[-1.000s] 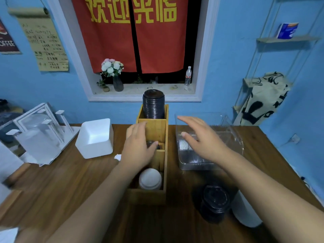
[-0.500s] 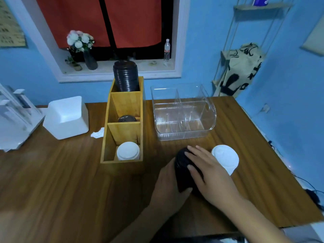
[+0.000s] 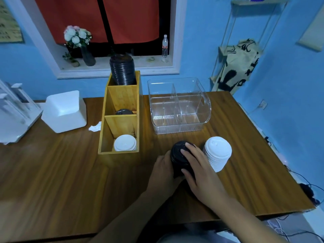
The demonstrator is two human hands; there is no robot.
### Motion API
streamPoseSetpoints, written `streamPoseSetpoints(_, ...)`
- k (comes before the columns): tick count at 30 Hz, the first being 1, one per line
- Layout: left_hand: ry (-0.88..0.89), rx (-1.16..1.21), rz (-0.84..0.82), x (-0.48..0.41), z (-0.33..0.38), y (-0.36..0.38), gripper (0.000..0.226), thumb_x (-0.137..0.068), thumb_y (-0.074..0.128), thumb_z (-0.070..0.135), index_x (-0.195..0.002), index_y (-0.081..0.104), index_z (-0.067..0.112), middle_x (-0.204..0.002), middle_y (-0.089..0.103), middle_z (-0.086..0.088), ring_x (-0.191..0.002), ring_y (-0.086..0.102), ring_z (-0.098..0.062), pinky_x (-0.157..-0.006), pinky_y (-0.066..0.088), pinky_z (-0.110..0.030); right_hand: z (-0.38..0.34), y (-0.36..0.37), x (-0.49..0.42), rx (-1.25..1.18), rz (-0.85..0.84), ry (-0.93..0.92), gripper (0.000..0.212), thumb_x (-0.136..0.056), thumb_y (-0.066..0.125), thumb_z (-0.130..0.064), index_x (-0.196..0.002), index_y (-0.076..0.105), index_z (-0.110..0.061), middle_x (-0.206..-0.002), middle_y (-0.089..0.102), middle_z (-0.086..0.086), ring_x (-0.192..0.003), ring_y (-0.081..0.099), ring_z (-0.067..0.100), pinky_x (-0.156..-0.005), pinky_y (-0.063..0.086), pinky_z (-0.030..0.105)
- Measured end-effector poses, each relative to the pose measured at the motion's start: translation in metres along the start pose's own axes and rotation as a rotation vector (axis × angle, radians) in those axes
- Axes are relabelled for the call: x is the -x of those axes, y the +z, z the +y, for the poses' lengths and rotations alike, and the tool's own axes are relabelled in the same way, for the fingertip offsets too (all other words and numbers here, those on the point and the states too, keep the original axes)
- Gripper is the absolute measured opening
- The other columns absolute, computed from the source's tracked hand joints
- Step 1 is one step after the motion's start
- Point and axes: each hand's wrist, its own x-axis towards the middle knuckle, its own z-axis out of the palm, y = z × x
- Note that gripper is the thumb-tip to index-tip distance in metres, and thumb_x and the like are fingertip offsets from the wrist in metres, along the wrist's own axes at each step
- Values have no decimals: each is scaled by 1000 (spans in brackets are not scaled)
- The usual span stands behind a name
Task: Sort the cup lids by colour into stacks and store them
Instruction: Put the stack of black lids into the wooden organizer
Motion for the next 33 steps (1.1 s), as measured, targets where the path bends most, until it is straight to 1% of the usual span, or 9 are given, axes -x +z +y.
streamPoseSetpoints(2,0,26,-11,8,2,-4,80,-86,75,41,-152,32,27,-142,48,12,-122,42,-7,-101,37,-19,-1,-1,4,-68,44,-37,54,-95,69,-19,-146,49,-13,-163,30,-5,-150,31,20,-114,42,47)
streamPoseSetpoints(5,-6,86,15,17,11,-23,83,-82,78,47,-150,31,32,-138,48,17,-118,42,0,-99,39,-19,-7,-14,-3,-139,103,-101,50,-92,71,-23,-139,56,-14,-159,36,-3,-145,40,17,-111,46,41)
streamPoseSetpoints(10,19,82,153,4,27,-86,83,-74,84,51,-143,40,38,-128,56,22,-116,54,-4,-95,53,-30,-38,-42,-57,-165,162,-269,53,-92,70,-24,-141,49,-18,-157,38,4,-145,38,17,-114,40,31)
streamPoseSetpoints(13,30,-14,238,-11,24,-132,87,-75,86,46,-145,37,29,-136,55,13,-122,50,-7,-101,47,-28,-60,-47,-99,-174,184,-324,51,-91,75,-18,-138,55,-11,-155,41,8,-145,38,18,-118,34,28)
streamPoseSetpoints(17,-33,-76,312,-42,1,-183,91,-77,84,45,-147,34,19,-139,56,-3,-126,50,-21,-102,46,-34,-87,-31,-165,-231,129,-317,50,-93,72,-21,-140,54,-15,-157,37,1,-145,36,14,-118,36,36)
streamPoseSetpoints(20,-85,-117,347,-73,-25,-206,90,-75,83,46,-145,35,18,-134,59,-5,-121,53,-24,-97,51,-39,-96,-15,-212,-202,85,-326,56,-92,70,-23,-144,50,-19,-159,34,-1,-143,38,17,-115,40,42)
streamPoseSetpoints(23,-131,-133,376,-98,-44,-220,86,-75,83,48,-141,37,19,-128,61,-4,-116,55,-24,-93,53,-38,-102,-2,-248,-141,44,-321,64,-89,72,-22,-147,46,-23,-160,30,-4,-141,40,20,-108,46,47)
streamPoseSetpoints(27,-142,-236,411,-113,-59,-219,84,-76,85,44,-140,37,17,-125,62,-7,-114,55,-26,-93,53,-38,-94,17,-268,-128,40,-299,63,-87,75,-21,-144,47,-21,-158,32,-4,-140,40,18,-109,45,45)
streamPoseSetpoints(33,-165,-261,412,-115,-68,-217,99,-80,84,41,-153,20,19,-131,62,-9,-126,48,-26,-98,49,-37,-78,48,-270,-181,77,-201,62,-94,69,-25,-149,41,-19,-158,32,-2,-144,36,15,-117,36,38)
